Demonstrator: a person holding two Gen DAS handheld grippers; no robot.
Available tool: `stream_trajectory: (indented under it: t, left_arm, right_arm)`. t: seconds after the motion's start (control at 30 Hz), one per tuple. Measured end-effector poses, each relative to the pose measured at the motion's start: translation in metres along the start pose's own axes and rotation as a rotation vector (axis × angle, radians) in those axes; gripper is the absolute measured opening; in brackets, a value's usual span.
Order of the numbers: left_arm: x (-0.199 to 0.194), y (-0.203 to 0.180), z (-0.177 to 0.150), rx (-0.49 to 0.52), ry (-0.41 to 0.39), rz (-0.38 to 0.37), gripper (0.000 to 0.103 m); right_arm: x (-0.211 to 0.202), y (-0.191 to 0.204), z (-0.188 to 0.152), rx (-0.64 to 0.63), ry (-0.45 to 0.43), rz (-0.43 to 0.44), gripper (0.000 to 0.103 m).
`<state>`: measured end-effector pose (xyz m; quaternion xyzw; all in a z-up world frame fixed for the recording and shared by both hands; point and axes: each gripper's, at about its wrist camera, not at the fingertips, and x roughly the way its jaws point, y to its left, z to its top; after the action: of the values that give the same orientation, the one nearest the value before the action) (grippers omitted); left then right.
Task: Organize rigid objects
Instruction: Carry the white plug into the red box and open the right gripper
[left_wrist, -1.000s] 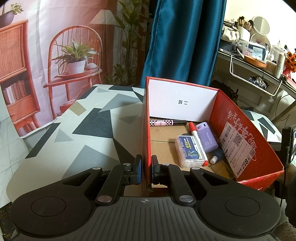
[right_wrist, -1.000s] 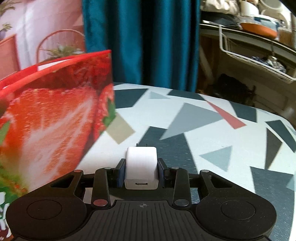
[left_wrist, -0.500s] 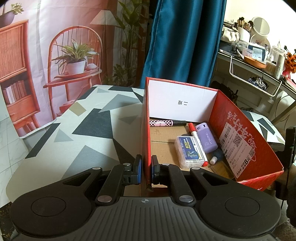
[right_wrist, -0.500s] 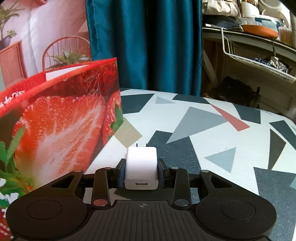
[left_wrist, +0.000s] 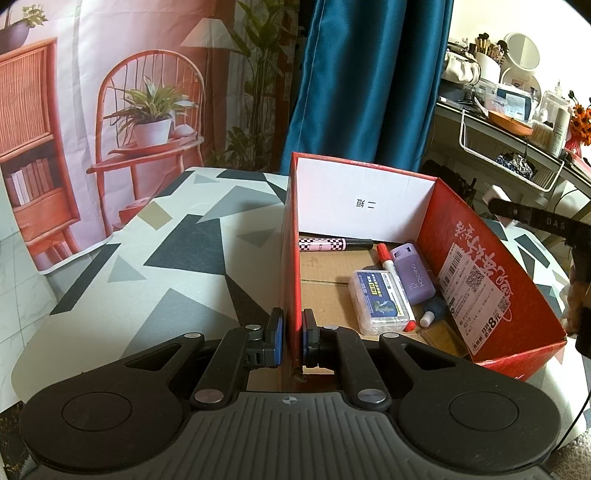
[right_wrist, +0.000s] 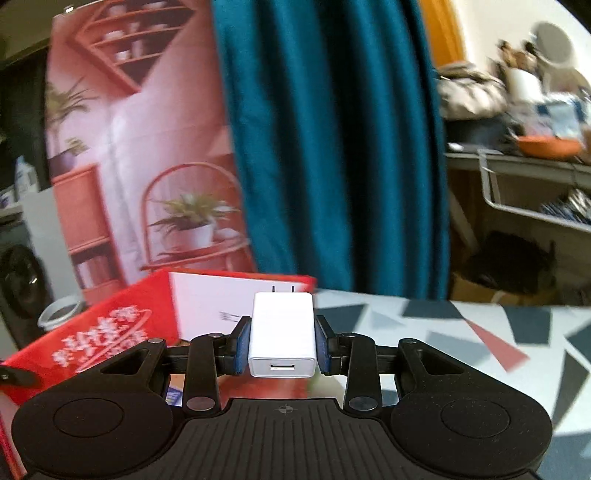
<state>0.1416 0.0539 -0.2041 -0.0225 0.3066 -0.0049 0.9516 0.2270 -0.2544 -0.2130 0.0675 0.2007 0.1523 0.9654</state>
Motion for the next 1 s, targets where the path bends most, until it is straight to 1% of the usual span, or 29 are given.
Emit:
stream_trajectory:
  t: [0.13,0.2,0.33,0.43,0.6,0.7,0.87,0.97,1.0]
  left_arm:
    - [0.000,0.000,0.000,0.001,0.000,0.000,0.011]
    - [0.000,0.000,0.000,0.000,-0.001,0.001,0.011]
    - [0.001,0.000,0.000,-0.001,-0.001,0.000,0.011]
    - [0.001,0.000,0.000,-0.001,-0.001,0.000,0.011]
    - [0.001,0.000,-0.001,-0.002,-0.001,-0.002,0.011]
    - [0.001,0.000,-0.001,-0.003,-0.001,-0.003,0.011]
    - [0.002,0.000,-0.001,-0.003,-0.001,-0.002,0.011]
    - [0.002,0.000,-0.001,-0.004,0.001,-0.002,0.011]
    - [0.002,0.000,-0.001,-0.004,0.001,-0.002,0.011]
  right_arm:
    - [0.008,0.021,0.005,-0.066,0.053,0.036,0.032]
    - [0.013,0.032,0.004,-0.099,0.081,0.036,0.032]
    - [0.013,0.054,0.001,-0.132,0.109,0.046,0.032]
    - [0.016,0.065,-0.002,-0.182,0.138,0.043,0.032]
    - [0.024,0.082,-0.007,-0.246,0.213,0.046,0.032]
    - [0.026,0.086,-0.008,-0.262,0.225,0.041,0.032]
    - [0.027,0.084,-0.005,-0.250,0.244,0.039,0.032]
    - [0.024,0.084,-0.003,-0.243,0.238,0.030,0.036]
    - [0.023,0.084,-0.003,-0.240,0.231,0.019,0.040]
